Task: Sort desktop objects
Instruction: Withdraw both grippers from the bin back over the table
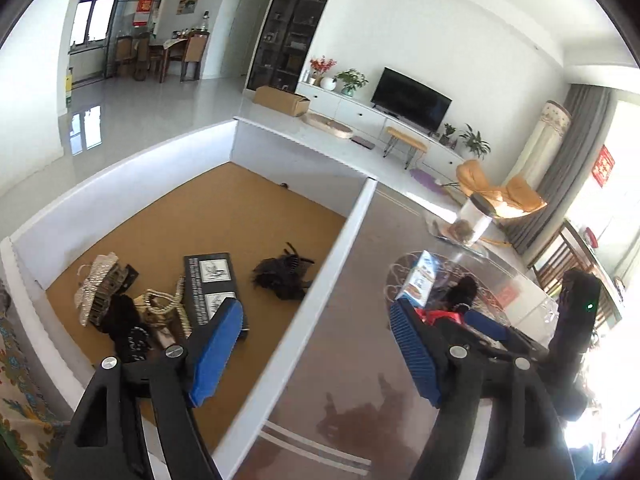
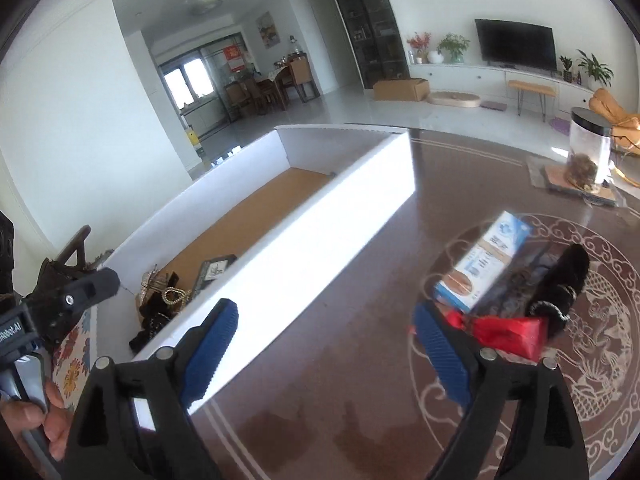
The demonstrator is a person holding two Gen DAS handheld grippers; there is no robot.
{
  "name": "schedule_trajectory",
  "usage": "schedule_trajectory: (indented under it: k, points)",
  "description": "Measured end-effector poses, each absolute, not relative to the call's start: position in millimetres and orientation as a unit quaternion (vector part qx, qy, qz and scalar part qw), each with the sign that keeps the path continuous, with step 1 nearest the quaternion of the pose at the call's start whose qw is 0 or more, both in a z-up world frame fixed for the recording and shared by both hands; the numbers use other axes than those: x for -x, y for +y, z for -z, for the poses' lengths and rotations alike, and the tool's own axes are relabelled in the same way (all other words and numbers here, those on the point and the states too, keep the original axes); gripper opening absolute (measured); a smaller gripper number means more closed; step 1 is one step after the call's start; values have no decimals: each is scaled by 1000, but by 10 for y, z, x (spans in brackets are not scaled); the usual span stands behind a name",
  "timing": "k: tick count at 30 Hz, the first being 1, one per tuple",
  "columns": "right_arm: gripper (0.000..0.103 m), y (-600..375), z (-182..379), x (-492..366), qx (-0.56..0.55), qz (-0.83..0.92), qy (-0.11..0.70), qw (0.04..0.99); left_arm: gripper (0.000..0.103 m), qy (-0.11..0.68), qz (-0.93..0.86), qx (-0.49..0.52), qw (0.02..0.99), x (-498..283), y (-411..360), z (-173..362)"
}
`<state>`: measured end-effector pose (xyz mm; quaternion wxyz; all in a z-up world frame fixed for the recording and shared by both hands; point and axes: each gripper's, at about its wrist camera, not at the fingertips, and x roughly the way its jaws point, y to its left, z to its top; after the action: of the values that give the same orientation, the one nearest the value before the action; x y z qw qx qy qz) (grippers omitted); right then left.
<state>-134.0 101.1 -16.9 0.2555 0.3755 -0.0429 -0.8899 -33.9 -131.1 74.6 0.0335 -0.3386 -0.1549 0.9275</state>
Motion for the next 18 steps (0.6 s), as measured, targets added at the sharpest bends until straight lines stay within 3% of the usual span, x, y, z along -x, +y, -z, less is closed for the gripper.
schedule_trajectory:
  k: [2,10,18]
  points:
    - [91,1523,344,1099,-386,900,-31,200,103,-132,-935,320,82,256,-864,-824]
    - [91,2933,821,276,-437,896,-49,57,103,-44,-905,386,171,376,470,-237]
    - [92,2990,969,169,-449,890,-51,60,103,1,-882,449,143,289,739,406]
